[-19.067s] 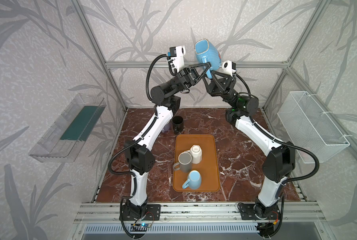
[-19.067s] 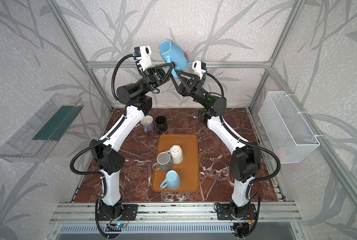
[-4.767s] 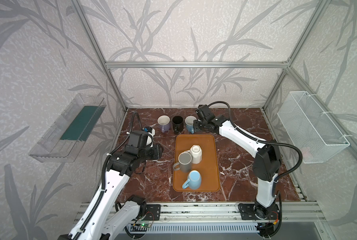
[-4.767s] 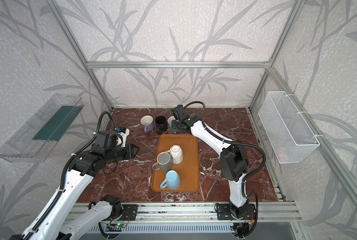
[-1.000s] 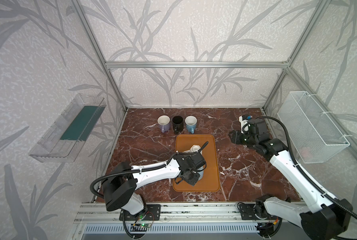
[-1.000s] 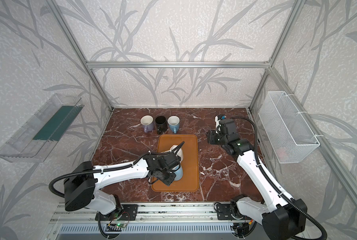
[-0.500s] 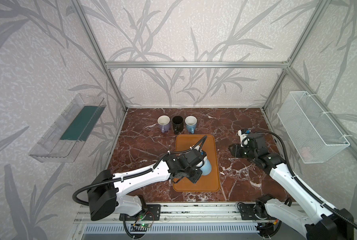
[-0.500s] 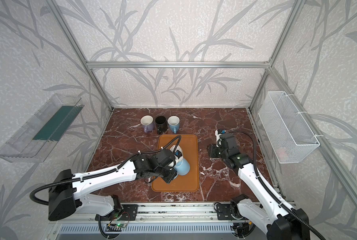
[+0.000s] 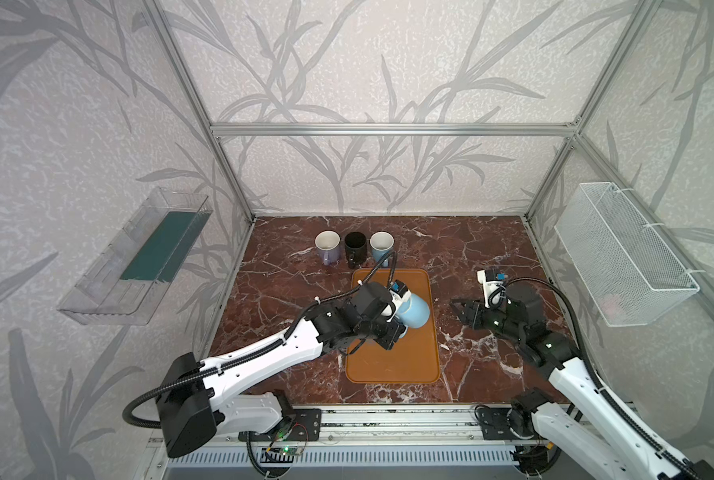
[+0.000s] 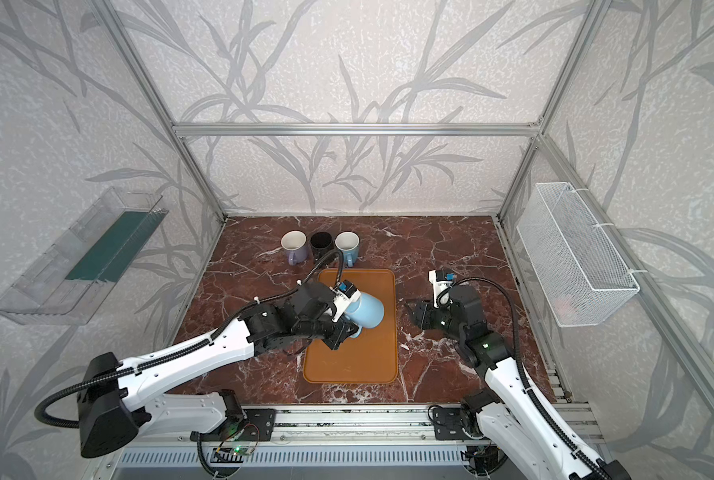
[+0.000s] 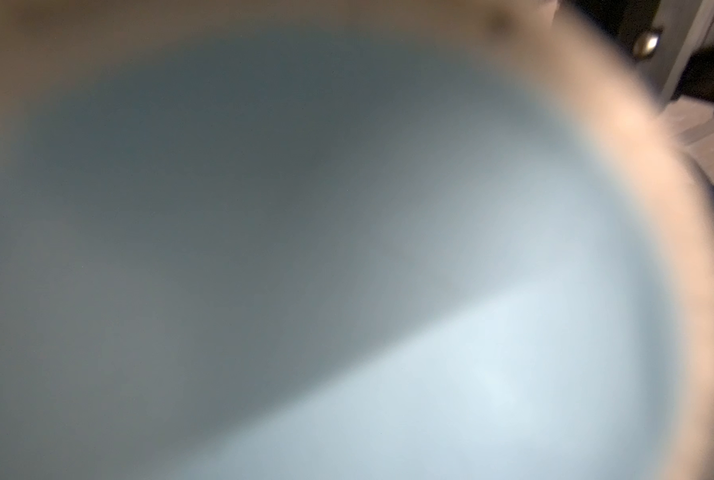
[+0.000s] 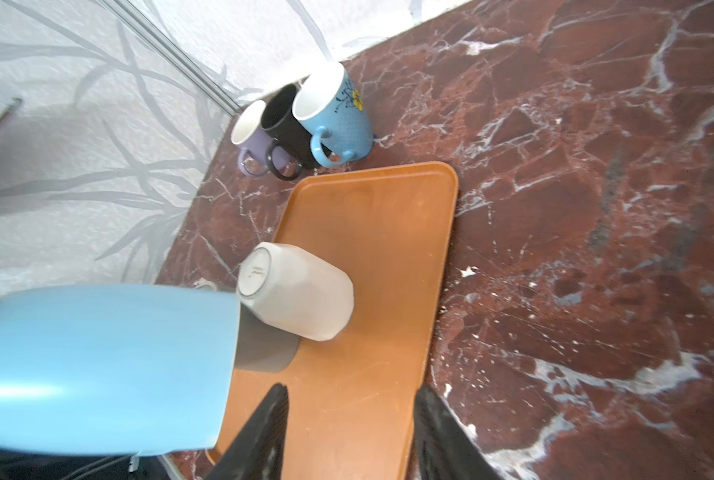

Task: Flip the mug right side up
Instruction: 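Lift and tilt the light blue mug while the right gripper approaches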

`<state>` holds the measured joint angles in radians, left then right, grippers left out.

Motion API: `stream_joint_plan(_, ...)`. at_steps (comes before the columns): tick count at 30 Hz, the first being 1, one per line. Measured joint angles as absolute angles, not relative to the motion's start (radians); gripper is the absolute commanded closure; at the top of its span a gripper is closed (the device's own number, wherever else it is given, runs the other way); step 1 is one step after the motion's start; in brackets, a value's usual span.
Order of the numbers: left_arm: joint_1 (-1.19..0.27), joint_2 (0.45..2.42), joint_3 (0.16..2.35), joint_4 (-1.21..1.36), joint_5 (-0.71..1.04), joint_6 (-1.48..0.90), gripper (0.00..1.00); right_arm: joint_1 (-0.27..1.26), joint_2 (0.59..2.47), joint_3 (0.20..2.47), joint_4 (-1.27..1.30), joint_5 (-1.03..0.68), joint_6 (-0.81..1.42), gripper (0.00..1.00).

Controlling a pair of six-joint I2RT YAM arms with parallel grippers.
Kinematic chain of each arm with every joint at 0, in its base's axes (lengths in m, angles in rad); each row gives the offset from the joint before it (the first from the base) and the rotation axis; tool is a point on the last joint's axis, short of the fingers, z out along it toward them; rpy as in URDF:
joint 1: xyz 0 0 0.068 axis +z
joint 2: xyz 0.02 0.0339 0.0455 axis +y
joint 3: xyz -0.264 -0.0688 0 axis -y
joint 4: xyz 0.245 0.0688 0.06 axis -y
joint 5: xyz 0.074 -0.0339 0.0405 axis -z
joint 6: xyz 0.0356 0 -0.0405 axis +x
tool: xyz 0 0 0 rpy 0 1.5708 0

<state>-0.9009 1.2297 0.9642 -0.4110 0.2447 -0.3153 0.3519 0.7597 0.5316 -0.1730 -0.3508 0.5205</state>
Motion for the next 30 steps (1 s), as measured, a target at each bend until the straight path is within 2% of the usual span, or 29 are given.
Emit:
stream_joint_plan(12, -0.769, 1.135, 0.999, -0.358, 0.369, -0.319, 1.0, 0.382, 0.775, 0.434, 0.161, -0.519, 0.712, 0.47)
stream_joint_plan(30, -0.67, 1.137, 1.045, -0.185, 0.55, -0.431, 1.0, 0.509, 0.91, 0.485, 0.542, -0.576, 0.892, 0.37)
